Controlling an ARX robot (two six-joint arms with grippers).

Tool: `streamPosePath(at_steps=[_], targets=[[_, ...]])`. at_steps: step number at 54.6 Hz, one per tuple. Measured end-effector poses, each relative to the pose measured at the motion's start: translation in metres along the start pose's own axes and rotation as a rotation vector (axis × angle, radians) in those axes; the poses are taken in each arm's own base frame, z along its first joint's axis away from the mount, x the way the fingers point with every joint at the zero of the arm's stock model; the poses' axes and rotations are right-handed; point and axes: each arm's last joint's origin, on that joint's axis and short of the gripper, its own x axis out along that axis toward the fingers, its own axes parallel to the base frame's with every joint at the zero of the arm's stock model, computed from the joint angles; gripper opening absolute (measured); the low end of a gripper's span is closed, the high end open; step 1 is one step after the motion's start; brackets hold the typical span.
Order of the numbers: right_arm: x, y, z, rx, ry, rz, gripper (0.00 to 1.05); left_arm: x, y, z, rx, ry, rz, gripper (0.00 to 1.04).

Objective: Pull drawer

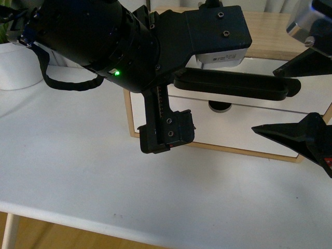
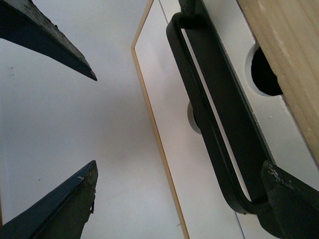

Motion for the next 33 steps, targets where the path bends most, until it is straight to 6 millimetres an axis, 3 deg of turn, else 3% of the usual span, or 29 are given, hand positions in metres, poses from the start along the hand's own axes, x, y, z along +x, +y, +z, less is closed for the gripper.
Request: streamPosePath(at_steps=[33], targets=[[0.023, -0.010, -0.021, 0.047, 0.004, 0.023, 0.96, 0.009, 0.000, 0.003, -0.091, -0.072, -0.028, 0.99]])
